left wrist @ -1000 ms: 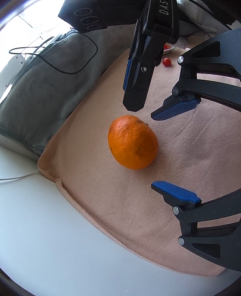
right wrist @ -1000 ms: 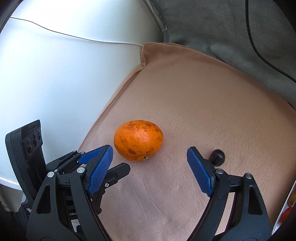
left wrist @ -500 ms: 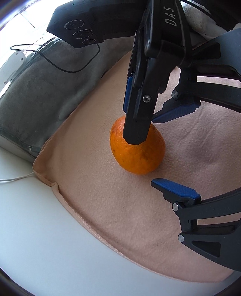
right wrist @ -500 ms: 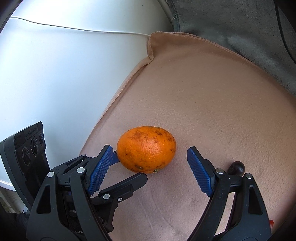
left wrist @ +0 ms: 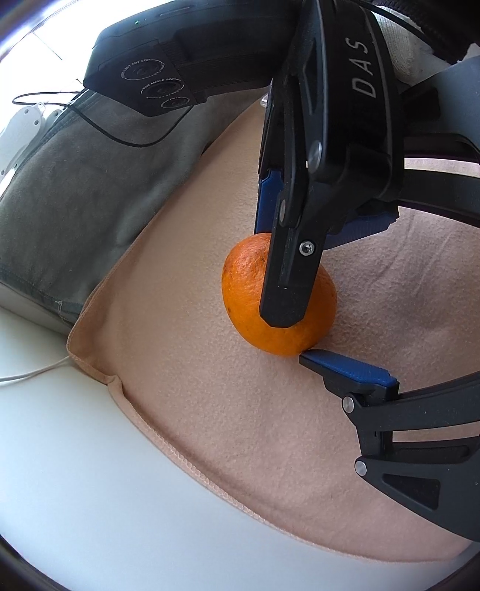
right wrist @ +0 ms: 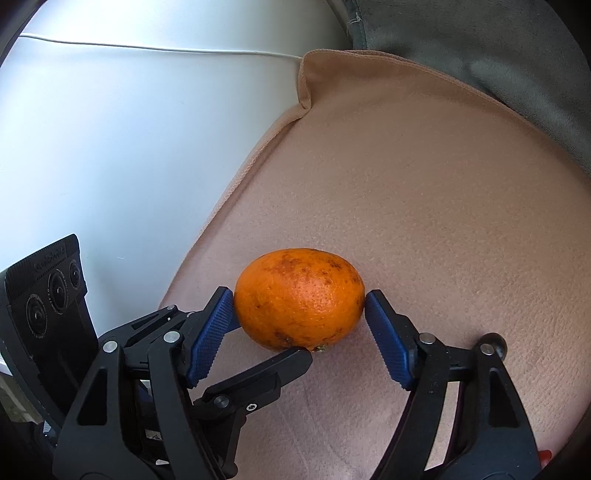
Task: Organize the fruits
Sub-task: 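Close the right tool fingers around the spotted orange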
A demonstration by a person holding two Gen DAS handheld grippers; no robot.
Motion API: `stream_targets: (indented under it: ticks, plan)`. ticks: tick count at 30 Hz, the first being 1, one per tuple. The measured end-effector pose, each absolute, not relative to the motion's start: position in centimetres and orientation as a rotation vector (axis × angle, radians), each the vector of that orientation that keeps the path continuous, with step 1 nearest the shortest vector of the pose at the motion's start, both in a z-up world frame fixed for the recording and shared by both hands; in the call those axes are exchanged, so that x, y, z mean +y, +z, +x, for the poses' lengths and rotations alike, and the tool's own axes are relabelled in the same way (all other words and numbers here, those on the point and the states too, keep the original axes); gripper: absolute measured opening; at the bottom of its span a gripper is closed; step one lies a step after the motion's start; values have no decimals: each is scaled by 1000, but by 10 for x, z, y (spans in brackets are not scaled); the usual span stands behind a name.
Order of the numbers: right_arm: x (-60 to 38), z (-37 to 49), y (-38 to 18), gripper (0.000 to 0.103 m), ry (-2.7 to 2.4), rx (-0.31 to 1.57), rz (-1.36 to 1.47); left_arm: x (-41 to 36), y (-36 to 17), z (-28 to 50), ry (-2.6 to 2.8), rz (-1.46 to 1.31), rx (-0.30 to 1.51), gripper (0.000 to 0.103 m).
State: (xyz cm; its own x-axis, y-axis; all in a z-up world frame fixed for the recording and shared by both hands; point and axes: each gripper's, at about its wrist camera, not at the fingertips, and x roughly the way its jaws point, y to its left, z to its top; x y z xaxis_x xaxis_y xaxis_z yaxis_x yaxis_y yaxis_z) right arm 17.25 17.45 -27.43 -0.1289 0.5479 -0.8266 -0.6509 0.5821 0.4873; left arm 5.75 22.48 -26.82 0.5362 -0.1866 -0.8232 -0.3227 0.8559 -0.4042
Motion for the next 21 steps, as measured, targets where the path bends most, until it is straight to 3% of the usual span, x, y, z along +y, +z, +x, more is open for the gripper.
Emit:
stream_targets:
  ticks: [21]
  plan:
    - [148, 168, -263, 73, 1035, 1304, -51, 202, -264, 64, 74, -480, 1016, 52]
